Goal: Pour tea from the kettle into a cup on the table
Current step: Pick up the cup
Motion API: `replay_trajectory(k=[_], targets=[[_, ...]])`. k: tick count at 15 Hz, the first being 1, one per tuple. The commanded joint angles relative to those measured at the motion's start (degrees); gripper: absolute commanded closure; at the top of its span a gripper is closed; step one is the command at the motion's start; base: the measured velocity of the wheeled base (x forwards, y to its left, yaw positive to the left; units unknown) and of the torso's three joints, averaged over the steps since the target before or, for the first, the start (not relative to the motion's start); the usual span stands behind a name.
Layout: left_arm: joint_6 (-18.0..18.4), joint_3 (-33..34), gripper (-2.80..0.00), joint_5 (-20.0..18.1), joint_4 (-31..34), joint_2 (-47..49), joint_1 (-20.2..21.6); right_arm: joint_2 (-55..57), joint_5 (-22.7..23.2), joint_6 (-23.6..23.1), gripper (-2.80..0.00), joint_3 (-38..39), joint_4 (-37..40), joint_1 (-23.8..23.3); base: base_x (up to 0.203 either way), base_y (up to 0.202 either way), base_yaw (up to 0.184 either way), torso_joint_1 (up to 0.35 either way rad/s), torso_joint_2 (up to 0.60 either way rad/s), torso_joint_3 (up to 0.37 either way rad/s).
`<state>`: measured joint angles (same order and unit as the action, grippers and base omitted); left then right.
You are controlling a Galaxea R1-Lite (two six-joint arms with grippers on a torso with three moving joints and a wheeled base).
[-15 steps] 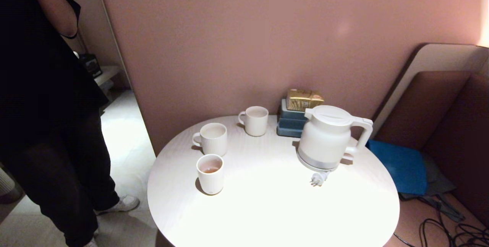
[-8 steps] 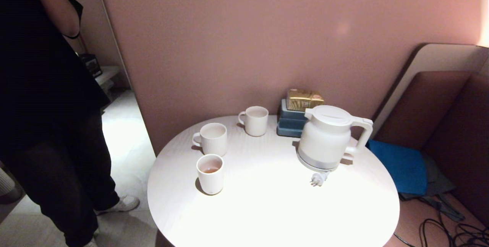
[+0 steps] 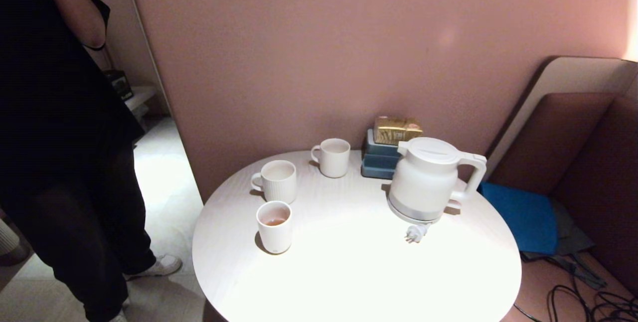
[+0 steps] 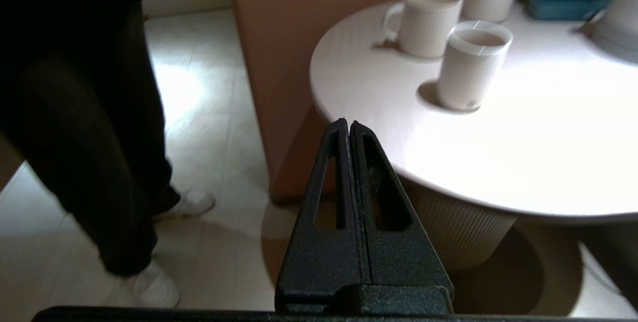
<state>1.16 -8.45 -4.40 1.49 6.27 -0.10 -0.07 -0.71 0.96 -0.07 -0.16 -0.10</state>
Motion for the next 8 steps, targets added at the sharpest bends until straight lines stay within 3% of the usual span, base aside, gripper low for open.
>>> replay_trajectory(k=[1,4,8], targets=[[-0.1,-2.3,0.0,-0.6,-3.3,8.3,0.0,0.1,0.0,0.0,0.0,0.0,0.0,0.0,0.0,0.0,0.0,0.0,0.0,0.0],[-0.1,-4.3,0.0,-3.0,-11.6,22.7,-0.3,0.1,0.0,0.0,0.0,0.0,0.0,0.0,0.0,0.0,0.0,0.0,0.0,0.0],[-0.1,-5.8,0.0,-12.0,-21.0,46.9,-3.5,0.1,0.0,0.0,0.0,0.0,0.0,0.0,0.0,0.0,0.0,0.0,0.0,0.0]])
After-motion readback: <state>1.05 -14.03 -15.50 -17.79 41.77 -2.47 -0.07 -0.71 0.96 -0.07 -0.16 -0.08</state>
